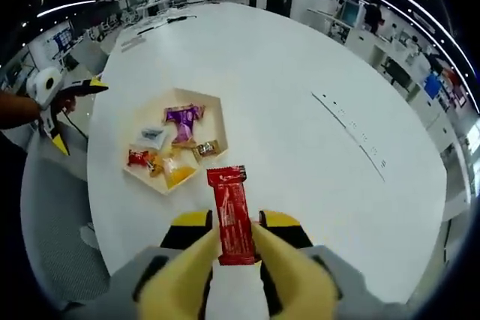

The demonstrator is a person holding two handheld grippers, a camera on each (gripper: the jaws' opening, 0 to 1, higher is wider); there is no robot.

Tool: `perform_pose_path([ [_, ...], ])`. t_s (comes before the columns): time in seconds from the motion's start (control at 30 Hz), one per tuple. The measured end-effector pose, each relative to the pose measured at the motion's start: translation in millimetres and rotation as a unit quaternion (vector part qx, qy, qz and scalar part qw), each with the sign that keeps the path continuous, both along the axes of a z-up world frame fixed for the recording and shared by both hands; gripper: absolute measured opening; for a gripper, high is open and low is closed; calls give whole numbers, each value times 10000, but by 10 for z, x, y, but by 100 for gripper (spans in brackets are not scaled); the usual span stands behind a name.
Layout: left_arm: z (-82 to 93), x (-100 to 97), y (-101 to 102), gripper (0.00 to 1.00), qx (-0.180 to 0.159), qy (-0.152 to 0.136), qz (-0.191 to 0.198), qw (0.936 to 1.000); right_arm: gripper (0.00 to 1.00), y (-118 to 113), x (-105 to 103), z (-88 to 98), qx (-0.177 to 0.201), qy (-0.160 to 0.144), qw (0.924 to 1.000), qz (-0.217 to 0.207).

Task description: Place the target food into the container with the food tongs after gripping and lifting it, then release it inside without dropping or visibly crushing the food.

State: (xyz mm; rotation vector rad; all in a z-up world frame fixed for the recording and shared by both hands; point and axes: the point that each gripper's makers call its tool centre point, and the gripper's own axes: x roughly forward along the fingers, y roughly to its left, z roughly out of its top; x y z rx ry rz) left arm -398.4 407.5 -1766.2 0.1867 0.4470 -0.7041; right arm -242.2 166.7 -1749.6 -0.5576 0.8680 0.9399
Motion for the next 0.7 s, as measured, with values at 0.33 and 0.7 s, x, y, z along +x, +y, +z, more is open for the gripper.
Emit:
perform_pose_path([
  [0.33,99,-4,-53,100,-240,-145,-80,9996,23,376,17,93,68,-39,9997,211],
  [0.7,105,-9,-64,99,-259,-167,-122,9995,23,1044,-107,169,325,-16,9978,585],
])
